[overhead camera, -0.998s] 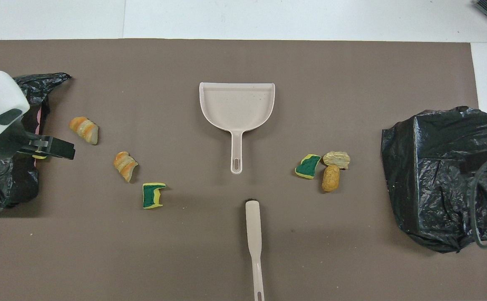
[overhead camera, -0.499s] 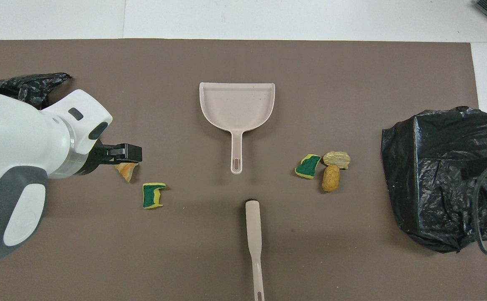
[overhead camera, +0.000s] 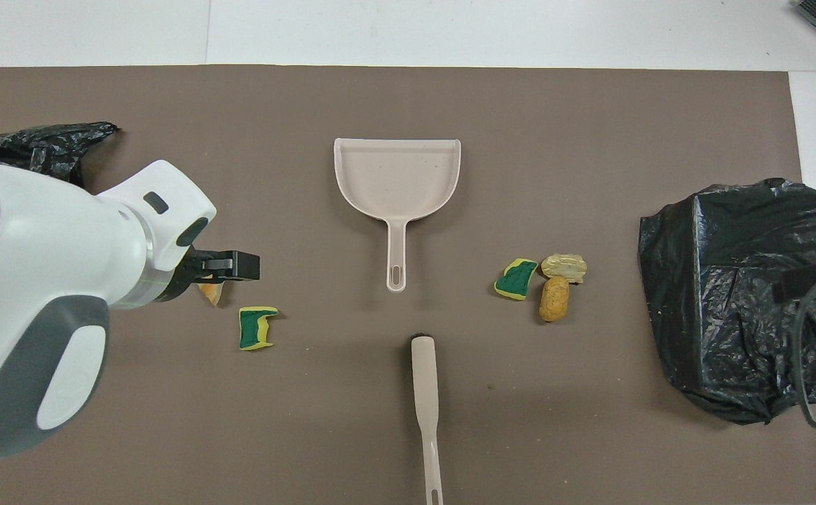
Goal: Sweep and dump trash in bin
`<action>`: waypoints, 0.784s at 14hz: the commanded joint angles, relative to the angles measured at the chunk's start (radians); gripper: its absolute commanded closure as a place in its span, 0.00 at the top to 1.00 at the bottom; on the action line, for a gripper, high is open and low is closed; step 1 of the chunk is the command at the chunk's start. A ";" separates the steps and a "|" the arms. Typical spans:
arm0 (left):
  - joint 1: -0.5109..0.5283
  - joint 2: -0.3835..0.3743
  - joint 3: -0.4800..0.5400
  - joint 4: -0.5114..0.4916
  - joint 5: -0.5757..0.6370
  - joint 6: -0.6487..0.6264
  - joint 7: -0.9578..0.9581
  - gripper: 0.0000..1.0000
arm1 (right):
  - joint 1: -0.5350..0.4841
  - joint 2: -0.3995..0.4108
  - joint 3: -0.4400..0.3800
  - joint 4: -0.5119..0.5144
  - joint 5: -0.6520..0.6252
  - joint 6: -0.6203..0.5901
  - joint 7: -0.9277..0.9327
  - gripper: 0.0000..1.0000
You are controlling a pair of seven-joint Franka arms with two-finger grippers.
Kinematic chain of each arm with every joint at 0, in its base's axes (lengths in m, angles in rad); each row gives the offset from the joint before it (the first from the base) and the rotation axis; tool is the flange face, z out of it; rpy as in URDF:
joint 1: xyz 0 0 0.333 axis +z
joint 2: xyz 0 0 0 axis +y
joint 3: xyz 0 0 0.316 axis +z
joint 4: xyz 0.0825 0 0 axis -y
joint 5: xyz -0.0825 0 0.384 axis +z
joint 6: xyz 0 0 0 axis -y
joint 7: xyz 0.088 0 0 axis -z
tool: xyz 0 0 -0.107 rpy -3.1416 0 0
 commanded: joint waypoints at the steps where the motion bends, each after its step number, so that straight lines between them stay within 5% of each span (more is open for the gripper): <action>1: -0.075 -0.019 0.013 -0.053 0.007 0.034 -0.013 1.00 | -0.001 -0.023 -0.006 -0.017 0.011 -0.016 -0.041 1.00; 11: -0.366 0.065 0.013 -0.114 0.051 0.059 -0.120 1.00 | 0.000 -0.026 -0.003 -0.049 0.009 0.018 -0.058 1.00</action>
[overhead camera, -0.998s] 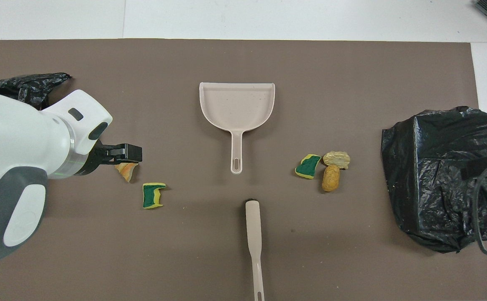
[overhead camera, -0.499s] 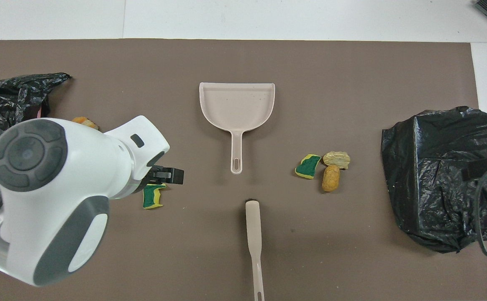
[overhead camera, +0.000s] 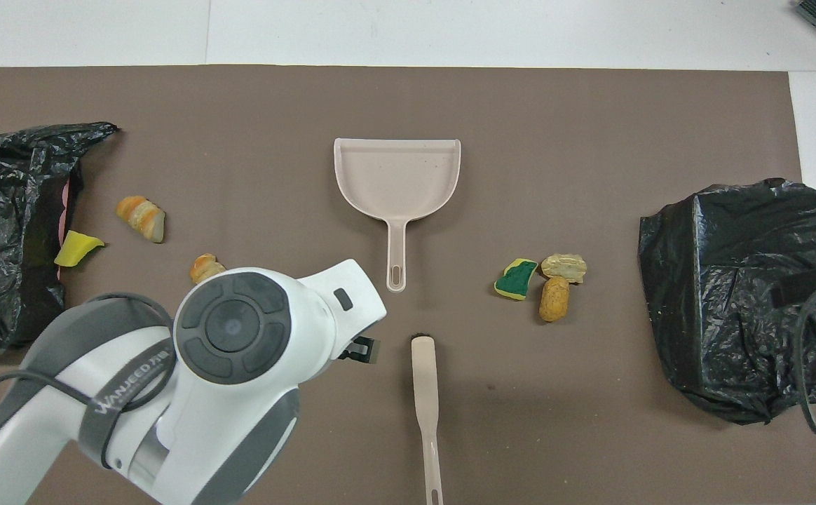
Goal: Sweep and dump trash in bin
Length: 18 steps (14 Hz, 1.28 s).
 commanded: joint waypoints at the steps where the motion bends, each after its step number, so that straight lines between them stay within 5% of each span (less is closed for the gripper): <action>1: -0.124 0.047 0.015 -0.033 0.045 0.041 -0.128 1.00 | 0.000 -0.027 -0.003 -0.039 0.009 0.018 -0.026 1.00; 10: -0.377 0.037 0.010 -0.269 0.026 0.308 -0.449 1.00 | 0.000 -0.032 -0.003 -0.047 0.009 0.018 -0.032 1.00; 12: -0.382 0.038 0.009 -0.295 -0.070 0.389 -0.462 1.00 | 0.000 -0.032 -0.003 -0.047 0.009 0.018 -0.032 1.00; 18: -0.411 0.063 0.007 -0.303 -0.095 0.380 -0.463 1.00 | 0.000 -0.032 -0.003 -0.048 0.009 0.016 -0.034 1.00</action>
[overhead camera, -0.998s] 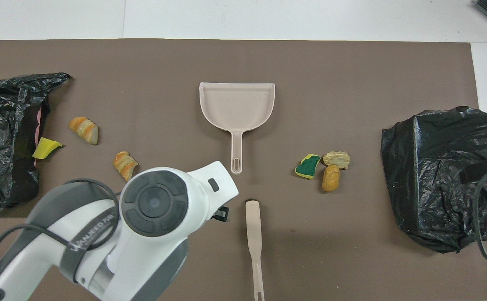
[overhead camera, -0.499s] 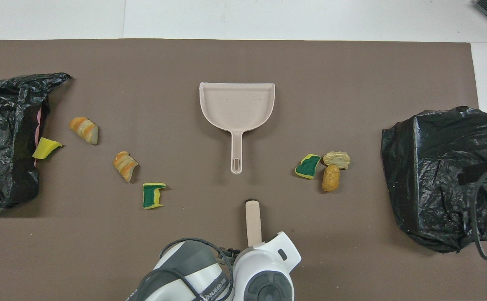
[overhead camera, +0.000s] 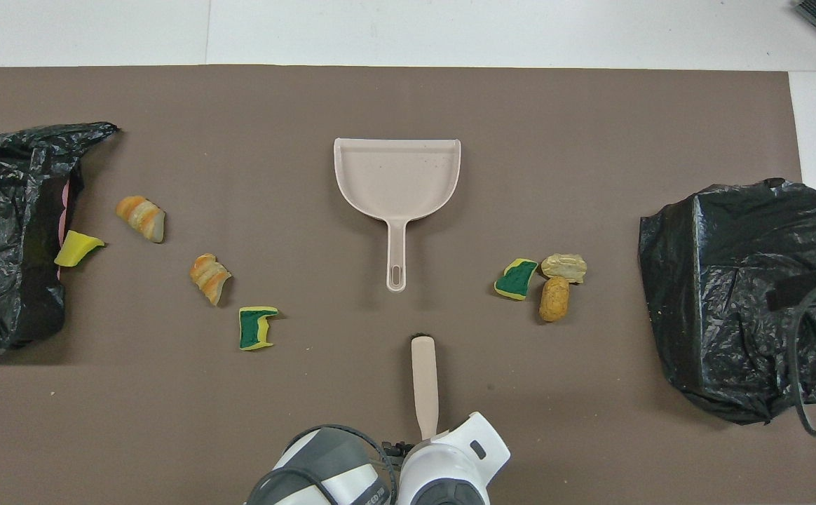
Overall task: Sweep and dump trash in bin
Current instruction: 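Grasp the beige brush handle with the left gripper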
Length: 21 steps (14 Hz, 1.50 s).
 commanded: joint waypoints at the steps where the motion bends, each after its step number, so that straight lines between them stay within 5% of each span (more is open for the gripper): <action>1: -0.024 0.001 0.017 -0.036 -0.017 0.020 -0.007 1.00 | 0.000 -0.030 -0.003 -0.035 0.009 0.016 -0.033 1.00; 5: -0.033 0.034 0.019 -0.022 -0.028 0.024 -0.015 1.00 | 0.000 -0.030 -0.003 -0.035 0.009 0.016 -0.033 1.00; 6: -0.035 0.034 0.019 -0.022 -0.029 0.024 -0.017 0.92 | 0.000 -0.030 -0.003 -0.035 0.009 0.016 -0.033 1.00; 8: -0.035 0.032 0.019 -0.022 -0.031 0.017 -0.017 0.58 | 0.000 -0.030 -0.003 -0.035 0.009 0.016 -0.033 1.00; 10: -0.035 0.031 0.019 -0.024 -0.034 0.009 -0.011 0.00 | 0.000 -0.030 -0.003 -0.035 0.009 0.016 -0.033 1.00; 16: -0.020 0.020 0.022 -0.022 -0.034 -0.023 0.003 0.00 | 0.000 -0.030 -0.003 -0.035 0.009 0.016 -0.033 1.00; 21: 0.091 -0.009 0.032 0.044 -0.022 -0.208 0.025 0.00 | 0.000 -0.030 -0.003 -0.034 0.009 0.018 -0.031 1.00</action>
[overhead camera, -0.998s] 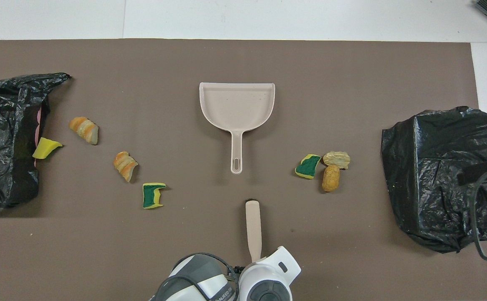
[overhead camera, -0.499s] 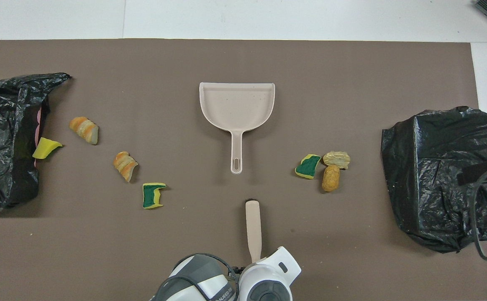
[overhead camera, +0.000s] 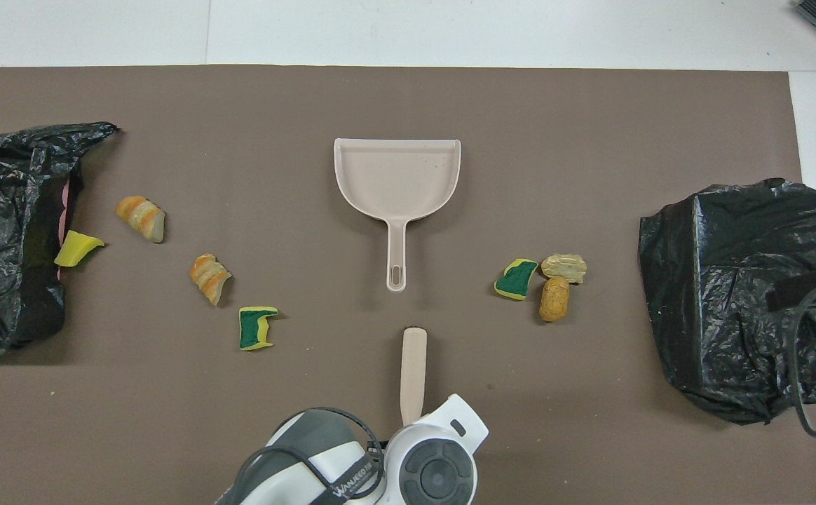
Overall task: Sweep and dump trash in bin
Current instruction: 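Grasp the beige brush handle with the left gripper, then lift the brush with the left gripper while the right gripper grasps the dustpan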
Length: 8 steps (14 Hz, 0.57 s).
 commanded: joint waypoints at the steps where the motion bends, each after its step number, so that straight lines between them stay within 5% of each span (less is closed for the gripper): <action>1: 0.070 -0.026 0.004 0.026 0.001 -0.095 0.023 0.00 | 0.000 -0.027 -0.003 -0.031 0.009 0.021 -0.029 1.00; 8: 0.312 0.037 0.006 0.134 0.296 -0.161 0.023 0.00 | 0.036 0.074 0.075 -0.007 0.057 0.166 0.115 1.00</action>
